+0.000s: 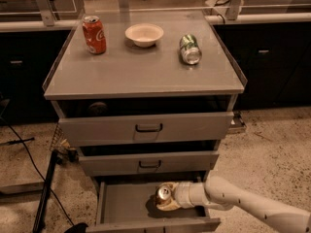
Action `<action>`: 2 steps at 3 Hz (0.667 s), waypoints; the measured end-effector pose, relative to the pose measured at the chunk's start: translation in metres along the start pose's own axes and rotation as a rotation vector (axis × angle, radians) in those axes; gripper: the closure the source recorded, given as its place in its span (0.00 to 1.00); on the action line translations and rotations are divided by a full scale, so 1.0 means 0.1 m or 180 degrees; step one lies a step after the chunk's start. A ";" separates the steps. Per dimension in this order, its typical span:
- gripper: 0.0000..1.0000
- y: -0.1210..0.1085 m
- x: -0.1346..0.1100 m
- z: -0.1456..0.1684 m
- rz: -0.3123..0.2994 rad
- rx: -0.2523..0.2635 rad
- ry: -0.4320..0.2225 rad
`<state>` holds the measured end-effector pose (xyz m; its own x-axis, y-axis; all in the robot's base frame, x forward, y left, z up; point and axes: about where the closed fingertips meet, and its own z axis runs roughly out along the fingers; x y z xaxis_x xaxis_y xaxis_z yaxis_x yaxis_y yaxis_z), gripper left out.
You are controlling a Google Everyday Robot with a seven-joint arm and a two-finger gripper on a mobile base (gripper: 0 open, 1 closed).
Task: Place orange can into bottom drawer
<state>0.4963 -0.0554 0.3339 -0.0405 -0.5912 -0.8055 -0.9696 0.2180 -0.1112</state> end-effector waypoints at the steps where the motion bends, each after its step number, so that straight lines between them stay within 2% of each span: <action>1: 1.00 -0.09 0.29 0.25 -0.0117 -0.0013 0.0002; 2: 1.00 -0.26 0.61 0.73 -0.0254 -0.0144 -0.0015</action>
Offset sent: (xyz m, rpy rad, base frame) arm 0.0452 0.0109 -0.1016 -0.0204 -0.0441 0.0960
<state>0.5363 -0.0406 0.2451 0.0382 -0.6016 -0.7979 -0.9796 0.1351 -0.1487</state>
